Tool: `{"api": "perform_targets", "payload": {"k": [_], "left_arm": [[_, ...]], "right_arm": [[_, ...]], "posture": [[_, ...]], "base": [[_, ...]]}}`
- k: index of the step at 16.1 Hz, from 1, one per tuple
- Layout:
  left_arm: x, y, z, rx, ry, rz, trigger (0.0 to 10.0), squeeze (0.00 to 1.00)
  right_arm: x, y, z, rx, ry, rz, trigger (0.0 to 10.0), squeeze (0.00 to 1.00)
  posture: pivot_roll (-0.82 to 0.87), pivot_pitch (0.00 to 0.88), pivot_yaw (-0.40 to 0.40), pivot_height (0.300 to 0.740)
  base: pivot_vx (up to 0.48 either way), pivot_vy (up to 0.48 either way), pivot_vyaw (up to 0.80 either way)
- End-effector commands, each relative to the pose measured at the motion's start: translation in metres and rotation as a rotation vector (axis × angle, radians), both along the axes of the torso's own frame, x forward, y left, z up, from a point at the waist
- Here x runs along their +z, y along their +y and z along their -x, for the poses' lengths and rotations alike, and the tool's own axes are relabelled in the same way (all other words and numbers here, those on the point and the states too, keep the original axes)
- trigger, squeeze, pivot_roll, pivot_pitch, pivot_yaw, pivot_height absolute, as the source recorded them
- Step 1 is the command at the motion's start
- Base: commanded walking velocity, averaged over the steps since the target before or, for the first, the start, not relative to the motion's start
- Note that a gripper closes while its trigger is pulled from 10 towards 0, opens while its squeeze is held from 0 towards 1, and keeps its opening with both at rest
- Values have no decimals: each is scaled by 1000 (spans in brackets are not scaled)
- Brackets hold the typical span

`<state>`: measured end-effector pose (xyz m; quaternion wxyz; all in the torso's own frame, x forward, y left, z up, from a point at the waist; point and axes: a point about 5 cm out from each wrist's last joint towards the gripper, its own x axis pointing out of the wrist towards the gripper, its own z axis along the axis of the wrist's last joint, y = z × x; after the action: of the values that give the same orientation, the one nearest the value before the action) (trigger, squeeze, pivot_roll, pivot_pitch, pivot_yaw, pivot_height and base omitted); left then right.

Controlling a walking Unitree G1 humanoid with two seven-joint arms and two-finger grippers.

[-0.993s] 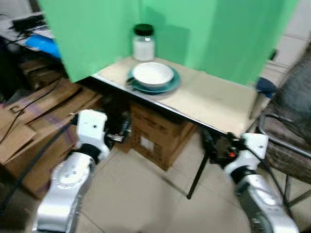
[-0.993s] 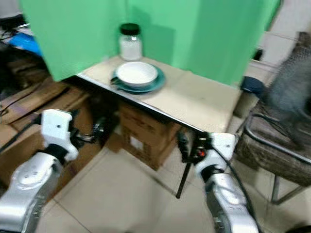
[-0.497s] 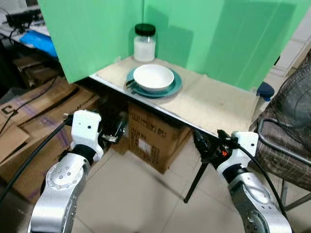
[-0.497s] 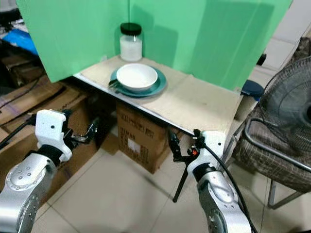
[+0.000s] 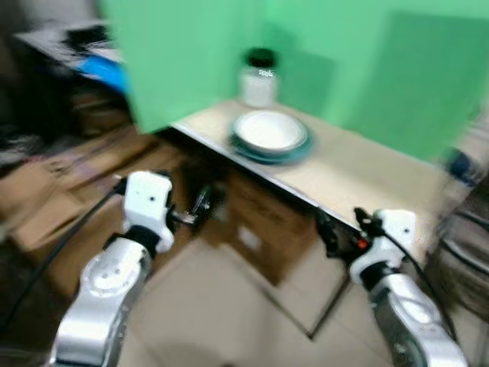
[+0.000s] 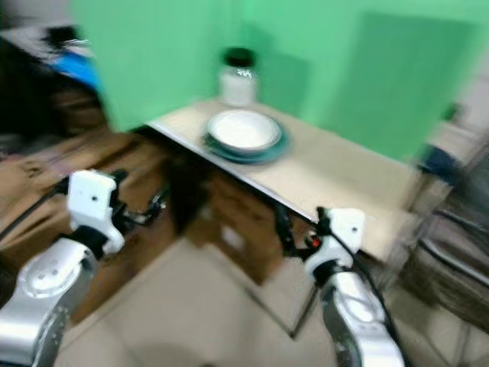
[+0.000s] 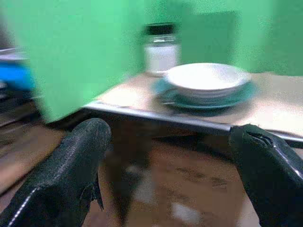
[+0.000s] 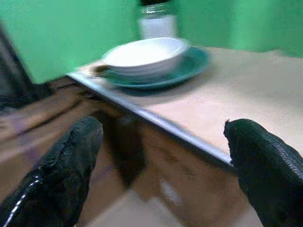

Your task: Setting the table

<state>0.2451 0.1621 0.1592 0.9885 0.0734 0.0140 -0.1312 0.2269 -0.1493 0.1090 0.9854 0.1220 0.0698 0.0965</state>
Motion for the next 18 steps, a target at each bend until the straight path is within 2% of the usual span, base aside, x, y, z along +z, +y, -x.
{"api": "perform_targets", "payload": {"k": [1,18], "left_arm": [[1,0,0,-4,4,2,10000,0],[2,-2,-6,-28,-2,-10,10000,0]], "right_arm": [[3,-1,-2,-6,-13,-6,10000,0],[6,-3,-7,-1,-28,-3,10000,0]], "posture": [[99,0,-45,740],[99,0,-39,740]], "base": [[337,0,0],[338,0,0]]}}
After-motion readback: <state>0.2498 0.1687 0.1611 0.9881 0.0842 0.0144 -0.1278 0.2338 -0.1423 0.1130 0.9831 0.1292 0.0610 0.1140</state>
